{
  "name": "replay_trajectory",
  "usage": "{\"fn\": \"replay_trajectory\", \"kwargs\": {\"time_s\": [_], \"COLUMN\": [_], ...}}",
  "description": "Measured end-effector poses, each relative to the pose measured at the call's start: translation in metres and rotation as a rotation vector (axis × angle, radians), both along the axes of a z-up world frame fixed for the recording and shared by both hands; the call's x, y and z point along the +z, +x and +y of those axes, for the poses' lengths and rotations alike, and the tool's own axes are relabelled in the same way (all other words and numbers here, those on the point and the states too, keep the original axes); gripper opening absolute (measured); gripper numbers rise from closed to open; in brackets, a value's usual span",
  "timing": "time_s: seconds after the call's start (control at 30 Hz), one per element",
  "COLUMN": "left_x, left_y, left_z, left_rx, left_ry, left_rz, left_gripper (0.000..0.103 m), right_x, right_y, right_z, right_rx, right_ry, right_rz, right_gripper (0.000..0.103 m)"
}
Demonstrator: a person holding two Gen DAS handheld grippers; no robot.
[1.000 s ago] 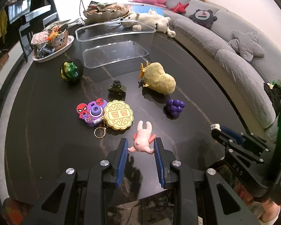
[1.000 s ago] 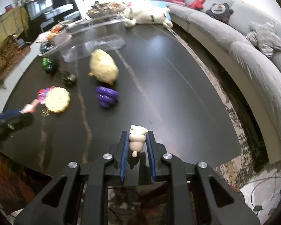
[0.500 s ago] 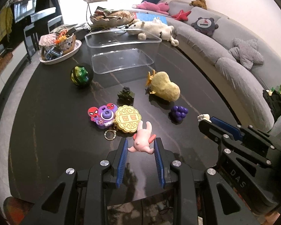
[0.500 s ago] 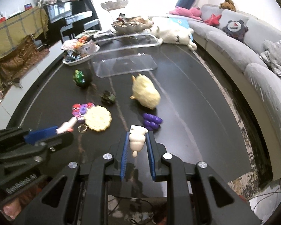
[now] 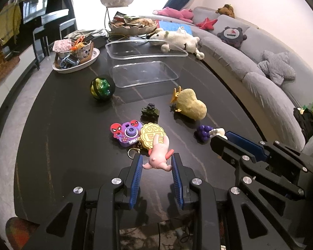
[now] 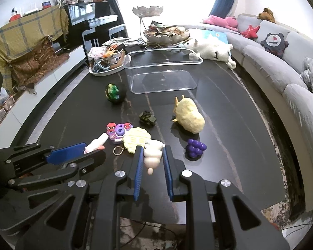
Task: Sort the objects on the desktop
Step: 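Carry the bunny in the left tool and the white figure in the right tool over the clear box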
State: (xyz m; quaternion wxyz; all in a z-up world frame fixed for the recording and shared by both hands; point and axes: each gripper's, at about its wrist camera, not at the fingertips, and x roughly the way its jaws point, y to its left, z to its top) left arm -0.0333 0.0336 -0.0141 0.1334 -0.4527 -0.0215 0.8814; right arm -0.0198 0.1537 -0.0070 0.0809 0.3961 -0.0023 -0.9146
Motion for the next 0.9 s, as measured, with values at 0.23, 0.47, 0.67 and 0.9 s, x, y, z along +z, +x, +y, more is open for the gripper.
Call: {"fn": "replay_trajectory", "kwargs": {"time_s": [0.23,0.47,0.67,0.9], "left_x": [0.004,0.010,0.017,0.031], "left_y": [0.000,-0.002,-0.011,-0.032], "left_z": [-0.005,-0.006,-0.008,-0.005], "left_rx": [0.020,0.034,0.045,0.051], "left_ry": [-0.009,-0.016,-0.016,-0.040], "left_rz": [0.017,0.033,0.049,0.071], "left_gripper": [0.025,0.025,0.024,0.024], "right_x": [0.002,0.007,0.014,0.025], "right_y": [0.000,-0.003,-0.013,-0.032], "right_z": [-0.004,-0.007,-0.008,-0.007], "right_rx": [0.009,0.003,0.000,-0.007], "right_ry": [-0.001,-0.002,-0.002,-0.010], "right_rz": [0.002,0.010,0.023,0.047], "right_gripper": [0.017,0.017,0.017,0.017]}}
